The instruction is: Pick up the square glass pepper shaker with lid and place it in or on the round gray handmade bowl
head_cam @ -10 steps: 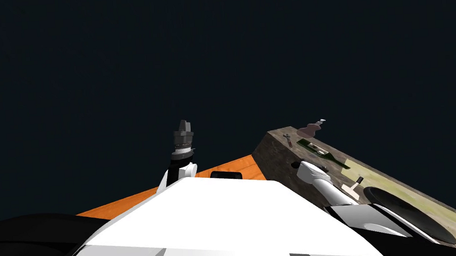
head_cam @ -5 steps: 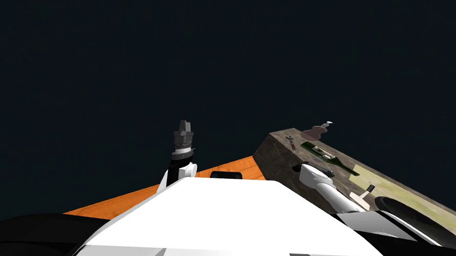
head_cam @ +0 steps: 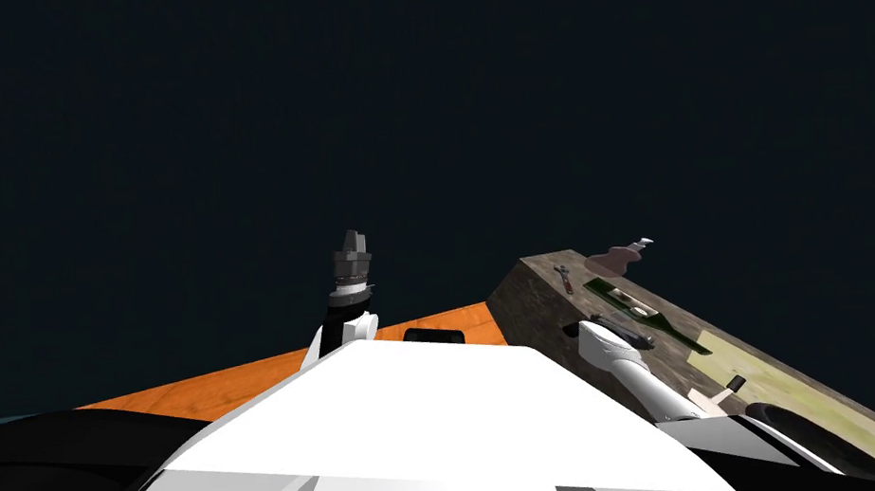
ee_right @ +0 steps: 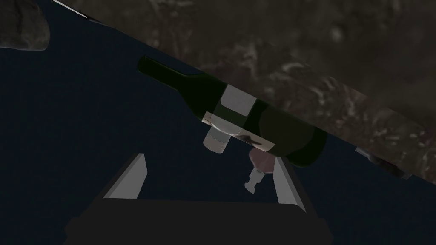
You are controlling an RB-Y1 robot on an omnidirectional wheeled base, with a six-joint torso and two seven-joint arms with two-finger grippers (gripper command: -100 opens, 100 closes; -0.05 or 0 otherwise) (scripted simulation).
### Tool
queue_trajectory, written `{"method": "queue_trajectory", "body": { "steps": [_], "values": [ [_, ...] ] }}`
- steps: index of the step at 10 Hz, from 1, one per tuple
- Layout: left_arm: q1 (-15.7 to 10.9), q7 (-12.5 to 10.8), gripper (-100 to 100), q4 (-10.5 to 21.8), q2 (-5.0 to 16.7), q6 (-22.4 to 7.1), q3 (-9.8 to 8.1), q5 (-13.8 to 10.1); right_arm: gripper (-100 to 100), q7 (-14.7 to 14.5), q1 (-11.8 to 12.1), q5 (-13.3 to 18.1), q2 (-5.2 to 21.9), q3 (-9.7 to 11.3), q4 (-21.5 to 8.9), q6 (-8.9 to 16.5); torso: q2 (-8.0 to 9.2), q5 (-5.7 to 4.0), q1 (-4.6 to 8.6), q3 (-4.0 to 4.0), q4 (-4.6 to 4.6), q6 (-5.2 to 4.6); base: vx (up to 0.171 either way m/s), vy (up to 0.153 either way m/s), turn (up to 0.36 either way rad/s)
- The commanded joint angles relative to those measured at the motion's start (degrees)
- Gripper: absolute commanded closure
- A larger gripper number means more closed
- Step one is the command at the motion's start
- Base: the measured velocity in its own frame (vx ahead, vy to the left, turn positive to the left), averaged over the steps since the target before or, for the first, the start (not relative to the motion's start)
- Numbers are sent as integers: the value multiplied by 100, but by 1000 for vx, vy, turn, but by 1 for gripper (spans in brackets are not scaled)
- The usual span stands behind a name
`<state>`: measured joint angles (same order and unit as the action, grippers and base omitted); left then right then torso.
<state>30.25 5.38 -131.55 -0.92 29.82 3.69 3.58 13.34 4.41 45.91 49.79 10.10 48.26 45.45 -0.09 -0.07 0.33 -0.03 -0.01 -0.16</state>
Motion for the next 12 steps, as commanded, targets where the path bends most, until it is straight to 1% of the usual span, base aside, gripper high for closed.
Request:
{"method": "queue_trajectory", "body": {
  "steps": [1, 2, 3, 4, 5, 6, 7, 8, 9, 10, 11, 12],
  "values": [
    [0, 0, 0, 0, 0, 0, 0, 0, -100, 286, 118, 184, -31, 43, 32, 216, 0, 0, 0, 0, 0, 0, 35, -71, 54],
    [0, 0, 0, 0, 0, 0, 0, 0, -100, 403, 118, 184, -31, 43, 32, 216, -3, -1, 9, -2, 0, 1, 32, -62, 51],
    [0, 0, 0, 0, 0, 0, 0, 0, -100, 572, 236, 327, -53, 71, 77, 395, -4, -2, 7, -2, -1, 1, 34, -69, 86],
    [0, 0, 0, 0, 0, 0, 0, 0, -100, 691, 236, 327, -53, 71, 77, 395, -5, -2, 10, -3, -1, 2, 31, -57, 52],
    [0, 0, 0, 0, 0, 0, 0, 0, -100, 889, 349, 464, -82, 97, 118, 568, -4, -2, 6, -3, -1, 1, 43, -66, 80],
    [0, 0, 0, 0, 0, 0, 0, 0, -100, 971, 349, 464, -82, 97, 118, 568, -8, -1, 8, -4, -1, 2, 34, -62, 41],
    [0, 0, 0, 0, 0, 0, 0, 0, -100, 1165, 458, 595, -118, 122, 154, 735, -6, -2, 6, -3, -1, 0, 28, -78, 68],
    [0, 0, 0, 0, 0, 0, 0, 0, -100, 1240, 458, 595, -118, 122, 154, 735, -4, -2, 12, -2, -1, 1, 25, -68, 45],
    [0, 0, 0, 0, 0, 0, 0, 0, -100, 1461, 562, 718, -161, 146, 186, 894, -3, -2, 9, -2, -1, 1, 33, -70, 61],
    [0, 0, 0, 0, 0, 0, 0, 0, -100, 1497, 562, 718, -161, 146, 186, 894, -4, -2, 9, -2, -1, 1, 28, -60, 35],
    [0, 0, 0, 0, 0, 0, 0, 0, -100, 1710, 661, 832, -209, 168, 213, 1043, -4, -2, 6, -2, -1, 1, 31, -74, 73],
    [0, 0, 0, 0, 0, 0, 0, 0, -100, 1741, 661, 832, -209, 168, 213, 1043, -5, -2, 10, -3, -1, 2, 28, -67, 34]
  ]
}}
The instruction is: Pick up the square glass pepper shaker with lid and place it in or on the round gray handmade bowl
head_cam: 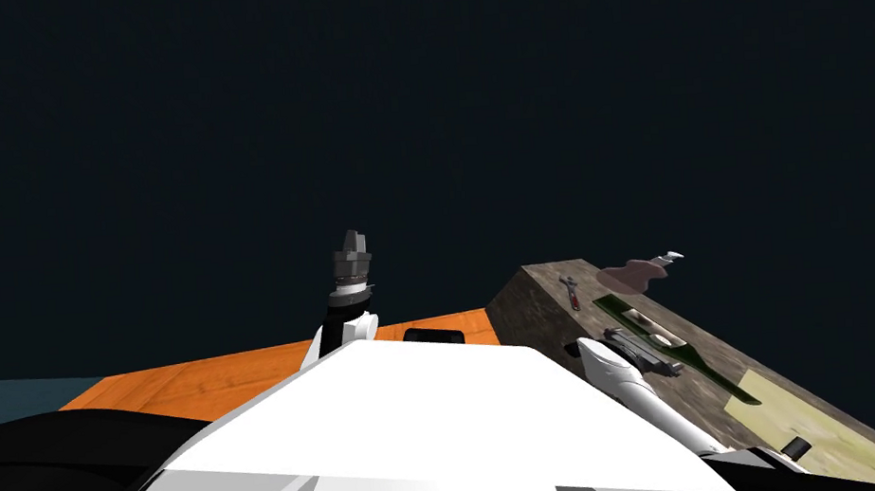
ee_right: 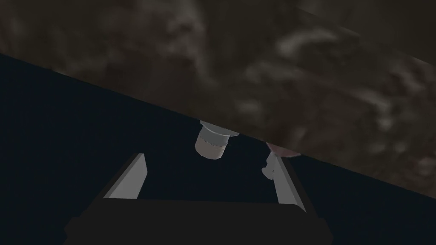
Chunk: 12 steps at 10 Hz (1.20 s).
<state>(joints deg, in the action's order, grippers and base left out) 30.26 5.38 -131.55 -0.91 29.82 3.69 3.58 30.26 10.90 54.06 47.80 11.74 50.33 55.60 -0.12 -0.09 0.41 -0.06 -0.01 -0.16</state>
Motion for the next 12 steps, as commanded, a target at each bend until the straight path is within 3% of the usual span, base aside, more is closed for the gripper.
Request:
{"method": "queue_trajectory", "body": {
  "steps": [1, 7, 9, 10, 11, 12],
  "values": [
    [0, 0, 0, 0, 0, 0, 0, 0, -100, 276, 103, 122, -61, 24, 28, 165, 0, 0, 0, 0, 0, 0, 31, -73, 54],
    [0, 0, 0, 0, 0, 0, 0, 0, -100, 1091, 419, 486, -294, 70, 74, 664, -1, -1, 3, 0, 0, 1, 37, -89, 49],
    [0, 0, 0, 0, 0, 0, 0, 0, -100, 1262, 476, 566, -360, 63, 74, 779, -1, -1, 7, -1, 0, 0, 31, -83, 25],
    [0, 0, 0, 0, 0, 0, 0, 0, -100, 1210, 439, 546, -337, 70, 37, 724, -3, -1, 3, -2, 0, 1, 16, -31, 9],
    [0, 0, 0, 0, 0, 0, 0, 0, 0, 1239, 438, 552, -340, 70, 27, 732, 2, 2, -12, 1, 0, 0, 3, -7, 0],
    [0, 0, 0, 0, -1, 0, 0, 0, -100, 1236, 438, 552, -340, 70, 29, 731, 6, 5, -22, 3, 1, 0, 0, 0, 0]
  ]
}}
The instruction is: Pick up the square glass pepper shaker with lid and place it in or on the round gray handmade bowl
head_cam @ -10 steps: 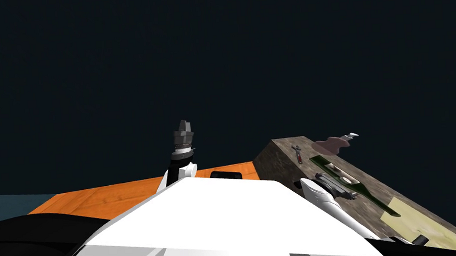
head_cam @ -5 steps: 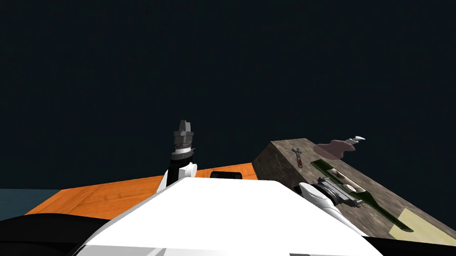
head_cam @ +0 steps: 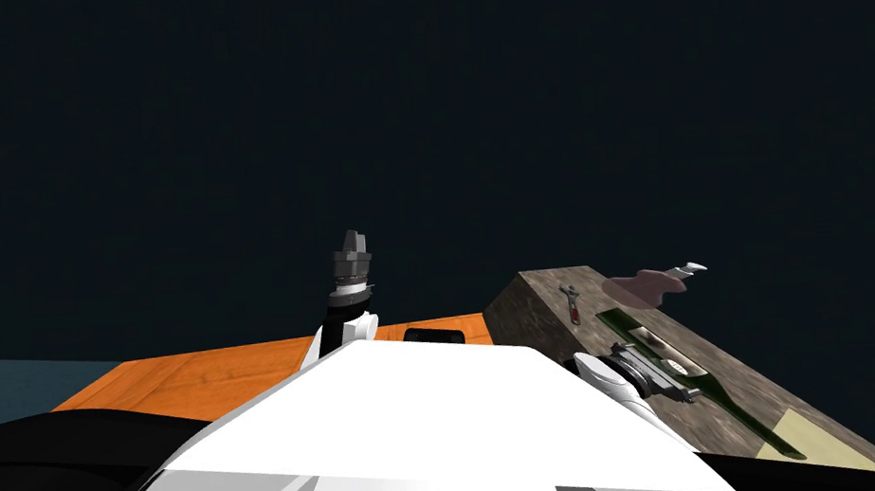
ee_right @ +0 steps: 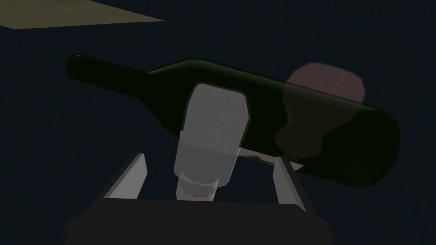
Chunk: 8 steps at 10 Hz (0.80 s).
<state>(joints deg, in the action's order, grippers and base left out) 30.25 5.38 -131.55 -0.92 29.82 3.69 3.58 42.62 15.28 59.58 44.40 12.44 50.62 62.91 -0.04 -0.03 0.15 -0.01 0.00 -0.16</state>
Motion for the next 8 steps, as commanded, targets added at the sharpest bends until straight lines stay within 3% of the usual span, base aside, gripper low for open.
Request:
{"method": "queue_trajectory", "body": {
  "steps": [1, 5, 6, 7, 8],
  "values": [
    [0, 0, 0, 0, 0, 0, 0, 0, 100, 0, 0, 0, 0, 0, 0, 0, 0, 0, 0, 0, 0, 0, 0, 0, 0],
    [0, 0, 0, 0, 0, 0, 0, 0, 100, 7, 0, -4, 2, -6, -1, 6, -8, -5, 3, -6, -4, 7, 0, 0, -3],
    [0, 0, 0, 0, 0, 0, 0, 0, 0, 5, 1, -3, 2, -6, -1, 6, -8, -5, 4, -6, -4, 7, 0, 0, 0],
    [0, 0, 0, 0, 0, 0, 0, 0, 100, 5, 1, -3, 2, -6, -2, 6, -8, -5, 4, -6, -3, 7, 0, 0, 0],
    [0, 0, 0, 0, 0, 0, 0, 0, 0, 4, 2, -3, 2, -5, -2, 6, -8, -5, 4, -5, -3, 7, 0, 0, 0]
  ]
}}
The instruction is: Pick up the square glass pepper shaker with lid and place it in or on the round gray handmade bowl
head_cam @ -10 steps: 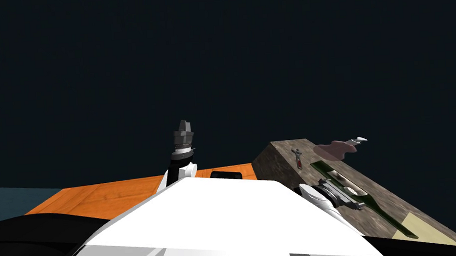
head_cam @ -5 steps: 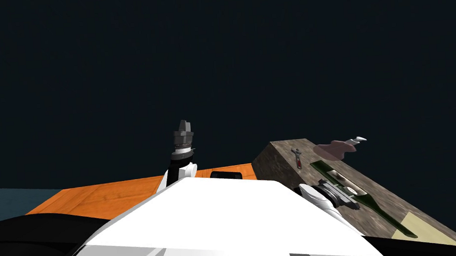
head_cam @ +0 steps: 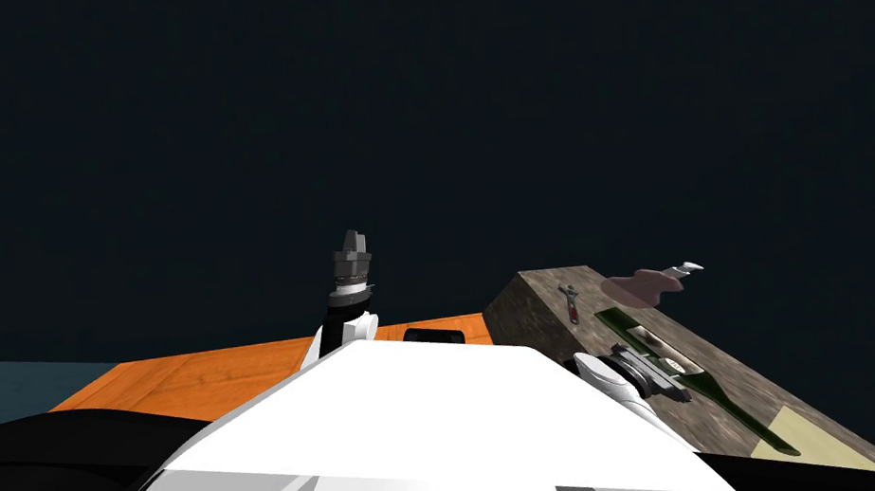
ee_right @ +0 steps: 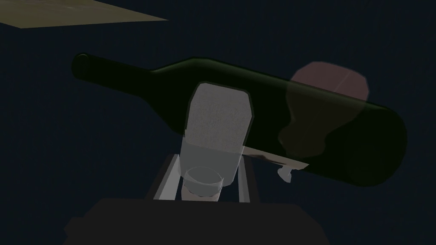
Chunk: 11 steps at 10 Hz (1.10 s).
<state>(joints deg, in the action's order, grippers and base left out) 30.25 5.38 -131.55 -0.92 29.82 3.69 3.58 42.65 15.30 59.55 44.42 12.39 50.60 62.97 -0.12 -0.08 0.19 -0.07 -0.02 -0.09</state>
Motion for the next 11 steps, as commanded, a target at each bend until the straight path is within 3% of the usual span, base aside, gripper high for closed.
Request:
{"method": "queue_trajectory", "body": {
  "steps": [1, 6, 7, 11],
  "values": [
    [0, 0, 0, 0, 0, 0, 0, 0, 100, -33, -169, -57, -71, -65, 100, 46, 0, 0, 0, 0, 0, 0, -16, 44, -104],
    [0, 0, 0, 0, -1, 0, 1, 0, 100, -187, -710, -327, -218, -318, 404, 6, -8, -38, -54, -5, -2, 16, -21, 132, -83],
    [0, 0, 0, 0, -1, 0, 1, 0, 100, -259, -869, -467, -223, -436, 488, -88, -5, -39, -49, -3, 0, 16, -27, 166, -135],
    [-1, 0, 0, 0, -1, 0, 1, 0, 100, -412, -1059, -800, -124, -698, 584, -407, 23, -38, -45, 15, 8, 0, -67, 134, -106]
  ]
}}
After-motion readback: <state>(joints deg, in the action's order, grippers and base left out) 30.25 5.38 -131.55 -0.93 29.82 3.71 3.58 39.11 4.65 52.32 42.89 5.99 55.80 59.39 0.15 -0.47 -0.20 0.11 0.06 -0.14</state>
